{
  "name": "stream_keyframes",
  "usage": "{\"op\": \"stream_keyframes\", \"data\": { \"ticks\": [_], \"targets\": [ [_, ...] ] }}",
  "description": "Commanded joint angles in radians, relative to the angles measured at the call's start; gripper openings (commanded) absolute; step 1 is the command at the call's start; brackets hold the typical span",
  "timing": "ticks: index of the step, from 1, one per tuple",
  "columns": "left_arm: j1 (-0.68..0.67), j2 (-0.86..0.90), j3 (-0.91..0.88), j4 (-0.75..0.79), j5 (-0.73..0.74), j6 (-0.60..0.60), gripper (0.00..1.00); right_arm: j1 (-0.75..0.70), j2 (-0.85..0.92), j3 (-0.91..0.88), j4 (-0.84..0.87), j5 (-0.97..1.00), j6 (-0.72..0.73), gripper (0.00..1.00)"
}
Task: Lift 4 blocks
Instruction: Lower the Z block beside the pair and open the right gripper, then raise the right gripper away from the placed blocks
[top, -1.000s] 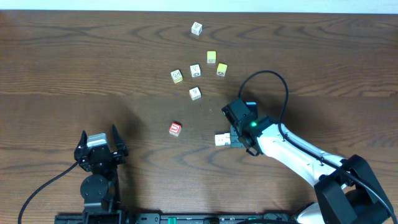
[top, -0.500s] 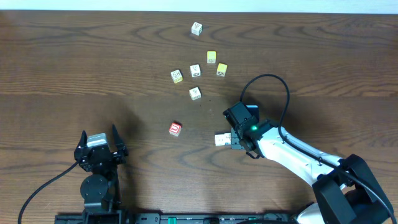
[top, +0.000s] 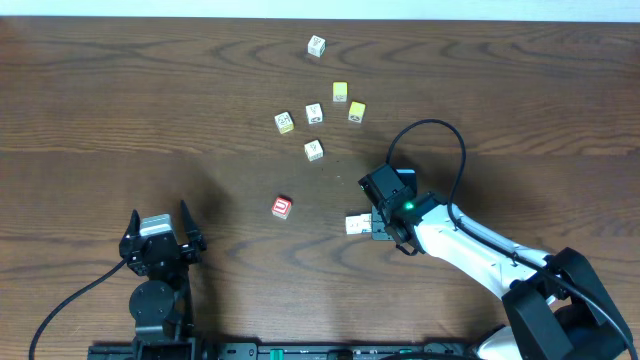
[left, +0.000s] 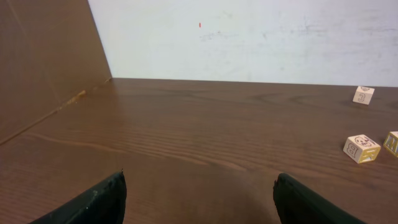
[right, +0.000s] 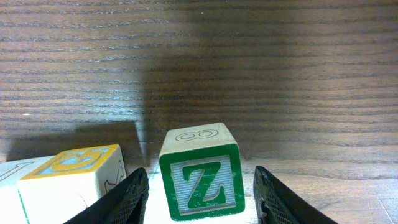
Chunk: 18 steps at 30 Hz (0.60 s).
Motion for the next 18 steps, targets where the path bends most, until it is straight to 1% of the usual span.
{"op": "stream_keyframes", "data": {
  "ticks": [1, 3, 10, 18],
  "targets": [
    [0.004, -0.005, -0.021, -0.036, -0.006, 0.014, 0.76, 0.003, 0.002, -0.008, 0.01, 0.032, 0.01, 0.52],
    [0.004, -0.005, -0.021, -0.036, -0.006, 0.014, 0.76, 0.002, 0.002, -0.007, 0.02, 0.04, 0.01, 0.5],
    [0.004, -0.005, -0.021, -0.036, -0.006, 0.014, 0.76, -0.04, 0.002, -0.007, 0.036, 0.043, 0.001, 0.5],
    [0.004, -0.005, -0.021, -0.036, -0.006, 0.014, 0.76, -0.098, 0.002, -0.005, 0.066, 0.031, -0.053, 0.43]
  ]
}}
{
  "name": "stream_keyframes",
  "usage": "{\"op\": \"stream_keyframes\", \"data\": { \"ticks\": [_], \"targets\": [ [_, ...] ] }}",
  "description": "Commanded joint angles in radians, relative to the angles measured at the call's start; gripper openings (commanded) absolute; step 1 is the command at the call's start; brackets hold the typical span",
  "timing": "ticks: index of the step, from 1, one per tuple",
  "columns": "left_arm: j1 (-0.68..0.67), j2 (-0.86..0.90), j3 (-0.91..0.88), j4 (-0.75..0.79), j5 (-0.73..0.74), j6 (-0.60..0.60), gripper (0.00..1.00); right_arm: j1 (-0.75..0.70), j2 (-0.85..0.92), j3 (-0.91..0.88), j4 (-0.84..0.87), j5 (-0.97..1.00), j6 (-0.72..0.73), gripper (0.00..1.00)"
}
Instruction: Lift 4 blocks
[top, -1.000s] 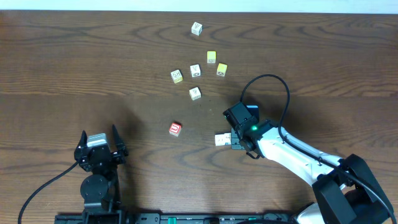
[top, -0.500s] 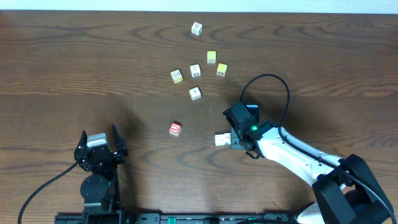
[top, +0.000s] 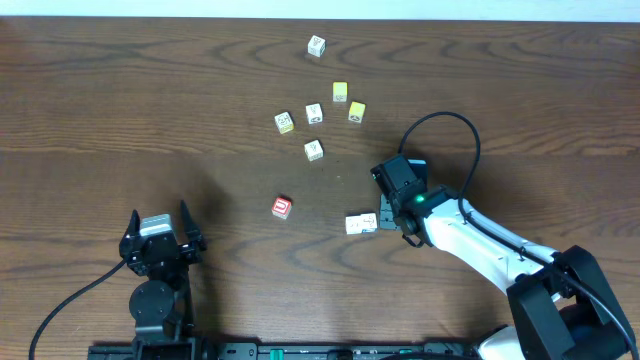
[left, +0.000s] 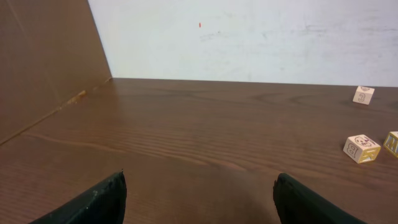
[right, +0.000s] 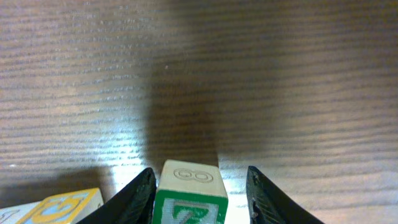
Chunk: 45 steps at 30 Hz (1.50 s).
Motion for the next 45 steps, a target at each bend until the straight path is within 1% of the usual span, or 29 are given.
{"op": "stream_keyframes", "data": {
  "ticks": [1, 6, 15, 18, 23, 27, 35, 39, 45],
  "targets": [
    [0.004, -0.005, -0.021, -0.036, -0.006, 0.014, 0.76, -0.026, 0.002, -0.005, 0.017, 0.002, -0.036, 0.41],
    [0.004, -0.005, -0.021, -0.036, -0.006, 0.014, 0.76, -0.032, 0.002, -0.005, 0.06, -0.068, -0.102, 0.41],
    [0.004, -0.005, -0.021, -0.036, -0.006, 0.014, 0.76, -0.036, 0.002, -0.003, 0.093, -0.068, -0.106, 0.41],
    [0.004, -0.005, -0.021, -0.036, -0.006, 0.014, 0.76, -0.052, 0.002, 0.021, 0.09, -0.068, -0.141, 0.29],
    [0.004, -0.005, -0.021, -0.036, -0.006, 0.014, 0.76, -0.089, 0.002, 0.114, 0.032, -0.061, -0.15, 0.11],
    [0.004, -0.005, -0.021, -0.036, -0.006, 0.014, 0.76, -0.115, 0.002, 0.163, -0.05, -0.061, -0.149, 0.01],
    [0.004, -0.005, -0.021, -0.036, -0.006, 0.014, 0.76, -0.121, 0.002, 0.164, -0.19, -0.061, -0.126, 0.01],
    [0.004, -0.005, -0.021, -0.036, -0.006, 0.014, 0.76, -0.121, 0.002, 0.163, -0.231, -0.061, -0.091, 0.01],
    [0.004, -0.005, -0.021, -0.036, -0.006, 0.014, 0.76, -0.117, 0.002, 0.163, -0.271, -0.087, -0.08, 0.01]
  ]
}}
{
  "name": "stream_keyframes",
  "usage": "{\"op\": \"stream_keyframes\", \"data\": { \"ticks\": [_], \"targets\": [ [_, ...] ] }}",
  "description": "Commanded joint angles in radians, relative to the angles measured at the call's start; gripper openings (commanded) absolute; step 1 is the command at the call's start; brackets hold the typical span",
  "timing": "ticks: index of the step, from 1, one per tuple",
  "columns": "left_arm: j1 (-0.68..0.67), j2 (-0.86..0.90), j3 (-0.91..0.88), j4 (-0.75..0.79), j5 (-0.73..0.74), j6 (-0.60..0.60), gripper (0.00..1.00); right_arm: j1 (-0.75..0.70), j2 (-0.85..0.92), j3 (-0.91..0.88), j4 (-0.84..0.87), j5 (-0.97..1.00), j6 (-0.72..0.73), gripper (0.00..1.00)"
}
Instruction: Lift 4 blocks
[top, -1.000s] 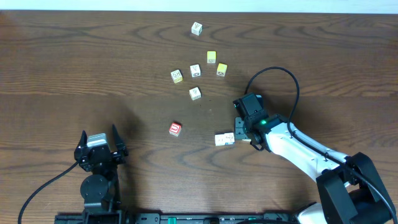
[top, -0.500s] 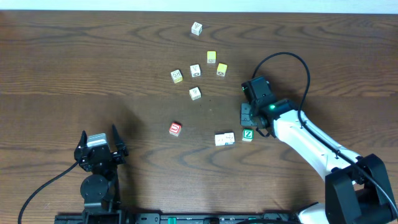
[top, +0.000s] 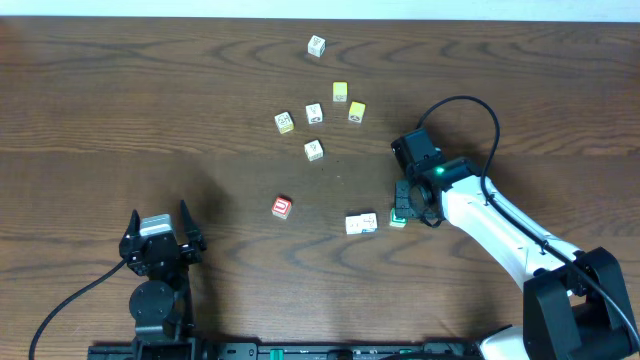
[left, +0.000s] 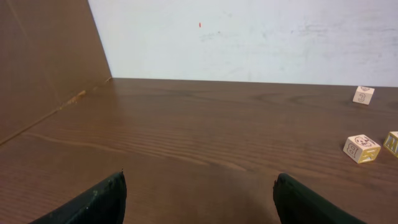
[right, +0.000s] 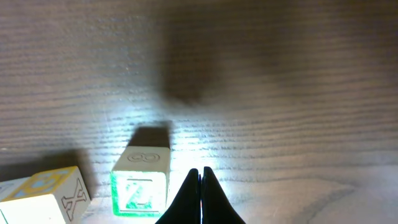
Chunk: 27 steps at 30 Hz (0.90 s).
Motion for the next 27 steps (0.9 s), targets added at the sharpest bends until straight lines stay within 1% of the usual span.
{"op": "stream_keyframes", "data": {
  "ticks": [1, 5, 13, 27],
  "targets": [
    [0.004, -0.005, -0.021, -0.036, -0.006, 0.014, 0.76, 0.005, 0.001, 0.006, -0.01, -0.024, 0.023, 0.01],
    [0.004, -0.005, -0.021, -0.036, -0.006, 0.014, 0.76, 0.025, 0.001, -0.007, -0.003, -0.031, 0.042, 0.01],
    [0.004, -0.005, -0.021, -0.036, -0.006, 0.014, 0.76, 0.029, 0.001, -0.088, 0.117, -0.018, 0.042, 0.01],
    [0.004, -0.005, -0.021, -0.036, -0.006, 0.014, 0.76, 0.031, 0.001, -0.099, 0.119, -0.027, 0.042, 0.01]
  ]
}}
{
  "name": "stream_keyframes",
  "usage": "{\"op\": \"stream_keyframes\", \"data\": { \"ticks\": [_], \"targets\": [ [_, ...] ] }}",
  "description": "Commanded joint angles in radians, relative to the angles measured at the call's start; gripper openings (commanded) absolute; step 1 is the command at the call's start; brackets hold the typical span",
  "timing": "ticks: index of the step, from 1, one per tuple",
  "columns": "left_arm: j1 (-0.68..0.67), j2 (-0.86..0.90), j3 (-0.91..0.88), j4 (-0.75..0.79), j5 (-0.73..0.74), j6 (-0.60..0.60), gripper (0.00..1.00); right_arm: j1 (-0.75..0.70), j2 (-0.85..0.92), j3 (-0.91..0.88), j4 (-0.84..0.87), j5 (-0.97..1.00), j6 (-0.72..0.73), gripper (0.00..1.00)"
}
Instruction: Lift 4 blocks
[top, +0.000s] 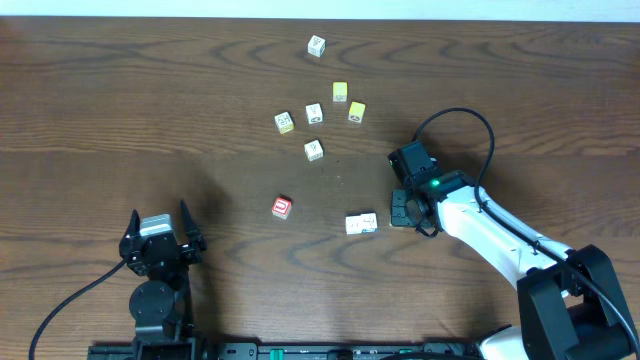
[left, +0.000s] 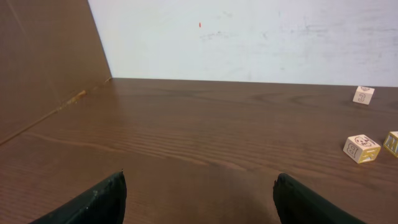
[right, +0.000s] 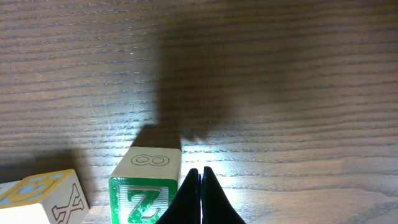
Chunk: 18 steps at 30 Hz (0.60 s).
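Several small letter blocks lie on the brown table (top: 120, 110). A green Z block (right: 144, 186) stands on the wood just left of my right gripper (right: 200, 177), which is shut on nothing, fingers pressed together. A yellow-edged block (right: 43, 198) sits further left, one of a pair (top: 361, 223) in the overhead view. My right gripper (top: 402, 208) hides the green block there. A red block (top: 282, 207) lies alone at mid-table. My left gripper (left: 199, 183) is open and empty at the front left.
A loose cluster of blocks lies at the back: one white (top: 316, 45), two yellow (top: 340, 91) (top: 357, 111) and three pale (top: 314, 113) (top: 284, 122) (top: 314, 150). The left wrist view shows blocks (left: 362, 149) far to the right and a brown board (left: 43, 68) at the left.
My right gripper, still shut and empty, now sits closer to the green Z block, right beside its right face. The block and the left arm have not moved.
My right gripper was open around the green Z block, next to the yellow-edged block. It was then still around the block, a little further right. Later it was shut and empty with the block standing free on the table, and now it is beside the block.
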Motion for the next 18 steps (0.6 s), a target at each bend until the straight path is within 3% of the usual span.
{"op": "stream_keyframes", "data": {
  "ticks": [1, 18],
  "targets": [
    [0.004, -0.005, -0.021, -0.036, -0.006, 0.014, 0.76, 0.009, 0.001, -0.006, 0.001, -0.007, 0.016, 0.01],
    [0.004, -0.005, -0.021, -0.036, -0.006, 0.014, 0.76, 0.009, 0.001, -0.006, 0.025, -0.084, 0.015, 0.01]
  ]
}}
